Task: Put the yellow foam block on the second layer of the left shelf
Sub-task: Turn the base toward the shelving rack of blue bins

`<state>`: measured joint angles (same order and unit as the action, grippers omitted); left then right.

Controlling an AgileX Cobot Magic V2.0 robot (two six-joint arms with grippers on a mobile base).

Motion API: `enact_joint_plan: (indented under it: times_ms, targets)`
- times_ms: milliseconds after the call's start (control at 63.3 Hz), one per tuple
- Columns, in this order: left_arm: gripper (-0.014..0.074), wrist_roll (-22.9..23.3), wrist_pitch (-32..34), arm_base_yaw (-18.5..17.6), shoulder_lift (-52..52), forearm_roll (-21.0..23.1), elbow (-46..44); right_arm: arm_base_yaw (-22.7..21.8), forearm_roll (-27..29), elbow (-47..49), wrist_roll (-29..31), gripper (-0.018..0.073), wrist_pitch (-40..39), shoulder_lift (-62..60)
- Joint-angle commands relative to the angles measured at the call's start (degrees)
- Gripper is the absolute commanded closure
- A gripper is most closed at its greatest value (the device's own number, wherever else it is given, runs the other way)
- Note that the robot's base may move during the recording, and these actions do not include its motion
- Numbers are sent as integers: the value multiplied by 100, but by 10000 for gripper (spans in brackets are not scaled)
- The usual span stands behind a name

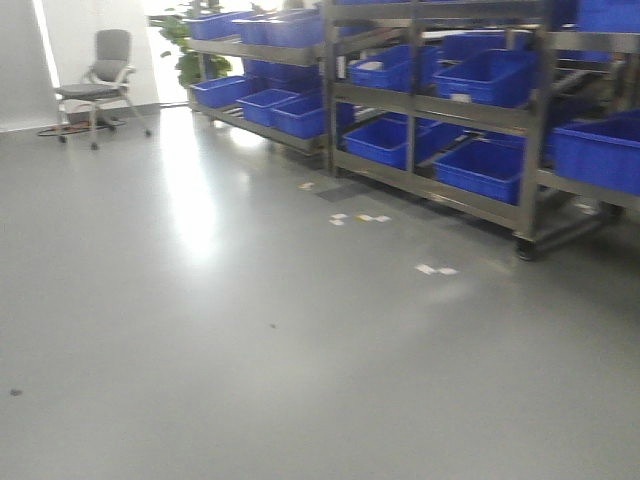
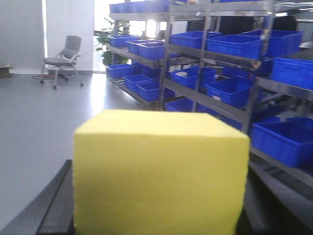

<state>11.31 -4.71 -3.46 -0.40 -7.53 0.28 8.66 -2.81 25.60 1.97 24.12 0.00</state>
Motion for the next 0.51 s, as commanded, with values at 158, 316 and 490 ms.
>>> enact_joint_plan:
  times_ms: [158,316,490]
  targets:
    - [460,22,471,-15,-78,42,158,-33,-43,154,29,272,-546,119]
    - [460,22,471,-15,-78,42,158,-33,-43,154,29,272,-547,119]
    - [460,22,502,-15,-78,42,158,-33,-43,154,29,272,-547,119]
